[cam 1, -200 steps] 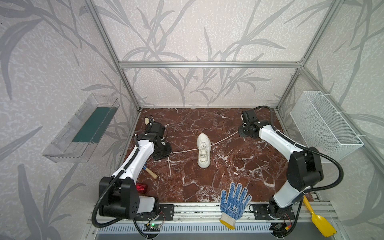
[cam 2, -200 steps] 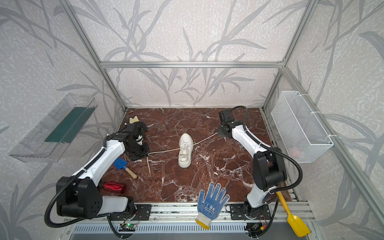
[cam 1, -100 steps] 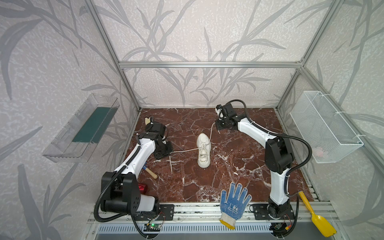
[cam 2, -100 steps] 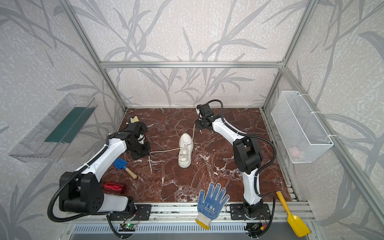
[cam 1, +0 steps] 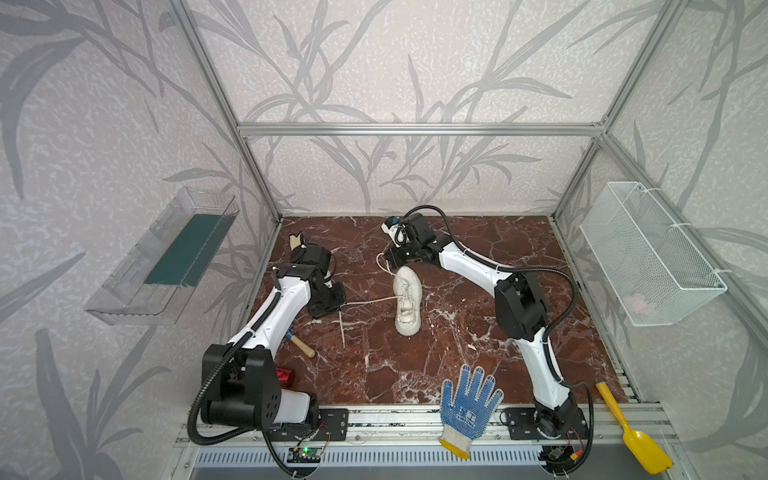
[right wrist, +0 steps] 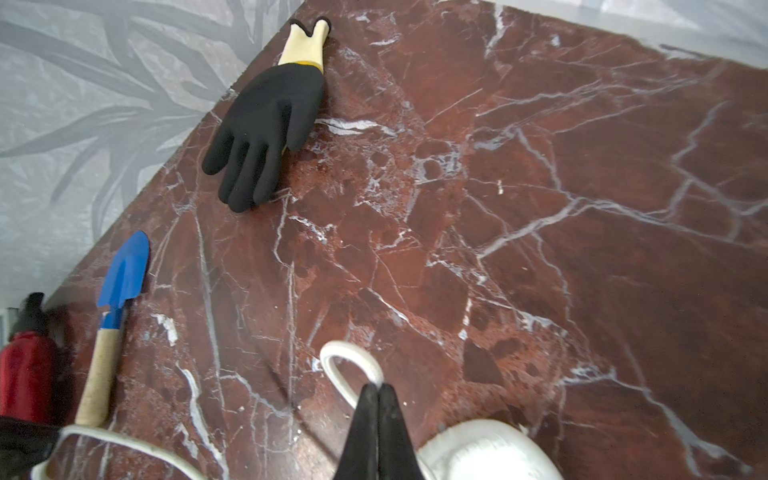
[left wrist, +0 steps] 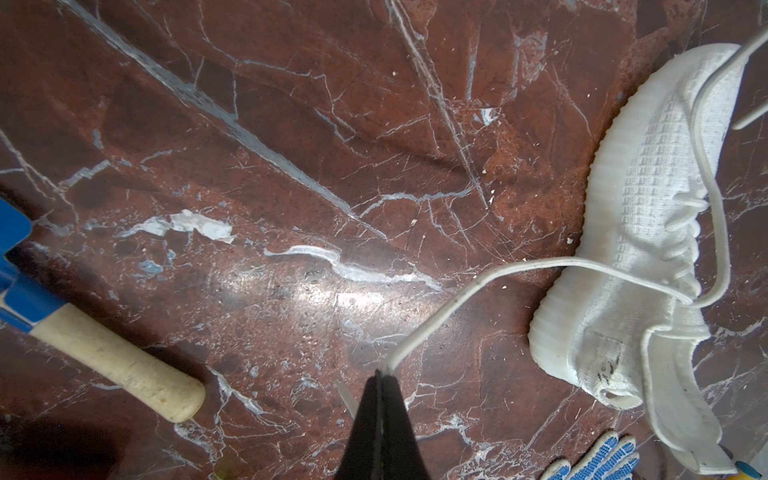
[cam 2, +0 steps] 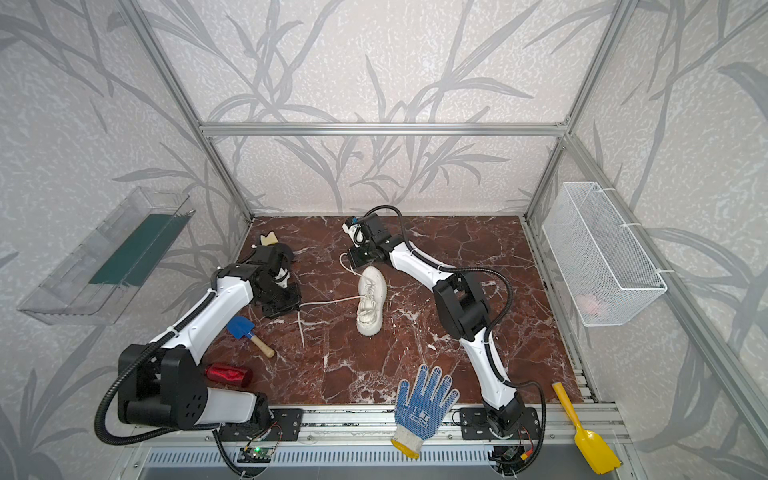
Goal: Tie the shoes
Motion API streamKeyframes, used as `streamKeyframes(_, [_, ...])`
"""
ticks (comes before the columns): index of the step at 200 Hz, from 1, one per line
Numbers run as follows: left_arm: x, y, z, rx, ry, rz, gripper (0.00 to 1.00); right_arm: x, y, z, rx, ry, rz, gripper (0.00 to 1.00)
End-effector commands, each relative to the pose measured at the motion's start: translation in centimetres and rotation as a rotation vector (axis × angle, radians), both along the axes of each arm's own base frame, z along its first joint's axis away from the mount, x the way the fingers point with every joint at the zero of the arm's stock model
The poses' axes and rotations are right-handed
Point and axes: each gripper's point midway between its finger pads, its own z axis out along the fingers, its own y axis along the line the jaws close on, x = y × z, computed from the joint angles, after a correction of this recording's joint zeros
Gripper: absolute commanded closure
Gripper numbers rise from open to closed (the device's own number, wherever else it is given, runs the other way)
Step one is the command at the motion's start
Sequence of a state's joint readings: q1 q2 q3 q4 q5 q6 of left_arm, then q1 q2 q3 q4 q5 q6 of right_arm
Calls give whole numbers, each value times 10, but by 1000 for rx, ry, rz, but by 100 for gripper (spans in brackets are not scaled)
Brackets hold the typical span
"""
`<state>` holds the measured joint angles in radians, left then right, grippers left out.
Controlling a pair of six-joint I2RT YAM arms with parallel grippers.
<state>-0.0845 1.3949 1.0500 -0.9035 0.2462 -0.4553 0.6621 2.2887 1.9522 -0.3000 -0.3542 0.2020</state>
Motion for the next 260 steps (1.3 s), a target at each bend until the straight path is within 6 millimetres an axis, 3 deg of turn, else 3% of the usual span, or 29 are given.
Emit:
streamKeyframes(1, [8,-3,15,-9,-43,-8,100,-6,24,3,126,102,-3,100])
streamKeyframes(31, [10,-5,21,-18,-54,-8,100,-11,44,-9,185,171,25,99])
streamKeyframes(62, [15,-5,33,-9,-86,-19,100,-12,41,-3,127,202,40,46])
streamKeyframes(92, [26,-8,46,2,-126,-47,100,-5,18,21,114,159,2,25])
streamKeyframes(103, [31,-11,51,8,-145,-70,100,-3,7,29,112,147,-26,22])
streamKeyframes(130, [50,-28,70,52,-231,-203,100,3,-32,49,124,113,-107,20])
streamKeyframes(151, [68,-48,87,116,-319,-361,100,6,-77,63,127,73,-191,20])
streamKeyframes(183, [98,-86,110,143,-472,-568,100,-4,-158,53,79,92,-325,20])
streamKeyframes(207, [114,-126,129,144,-646,-760,100,-19,-213,48,42,93,-409,20])
streamKeyframes(210, [115,-131,132,140,-668,-783,100,-22,-219,56,48,77,-417,20])
streamKeyframes(225, [123,-152,143,120,-748,-837,100,-33,-248,56,27,71,-468,20])
streamKeyframes(242, [134,-171,148,27,-708,-808,100,-45,-273,60,9,52,-518,20])
streamKeyframes(260, [139,-196,140,-122,-557,-780,100,-55,-293,60,-4,31,-562,20])
